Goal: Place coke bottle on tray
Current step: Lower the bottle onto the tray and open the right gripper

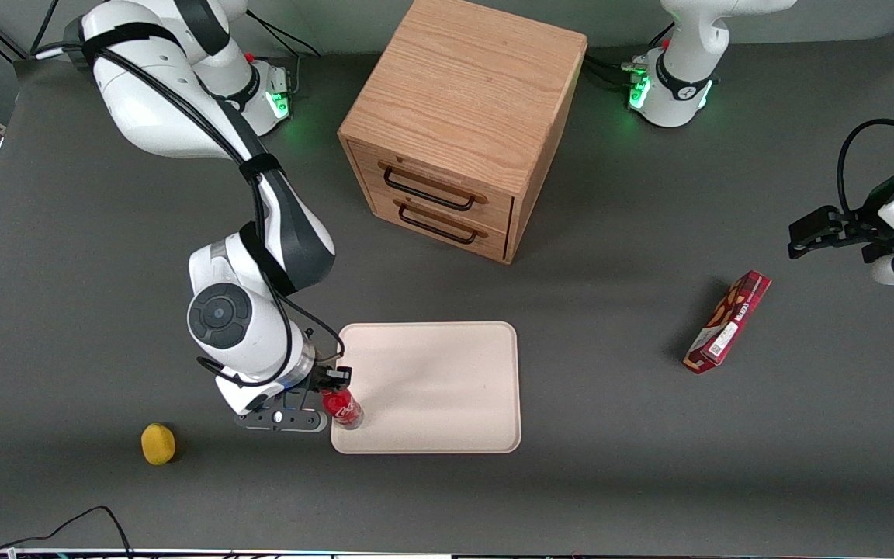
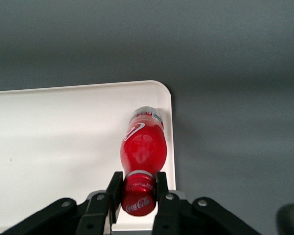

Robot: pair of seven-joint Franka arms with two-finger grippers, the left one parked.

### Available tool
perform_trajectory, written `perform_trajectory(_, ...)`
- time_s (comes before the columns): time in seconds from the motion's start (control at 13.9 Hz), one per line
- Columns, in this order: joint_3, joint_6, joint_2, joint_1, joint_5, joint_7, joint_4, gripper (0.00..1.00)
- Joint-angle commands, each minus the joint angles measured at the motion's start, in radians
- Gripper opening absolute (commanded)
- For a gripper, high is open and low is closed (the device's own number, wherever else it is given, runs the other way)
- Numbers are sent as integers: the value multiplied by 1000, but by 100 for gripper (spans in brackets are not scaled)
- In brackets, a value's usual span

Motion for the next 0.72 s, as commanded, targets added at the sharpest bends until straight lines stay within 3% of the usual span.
perform_trajectory(0.0,-3,1,24,2,76,22,43,0)
perform_trajectory(0.07,-5,1,30,-3,128,6,43,0)
perform_trajectory(0.14,-6,1,33,-6,138,3,42,0)
perform_trajectory(0.65,-14,2,52,-5,132,3,43,0)
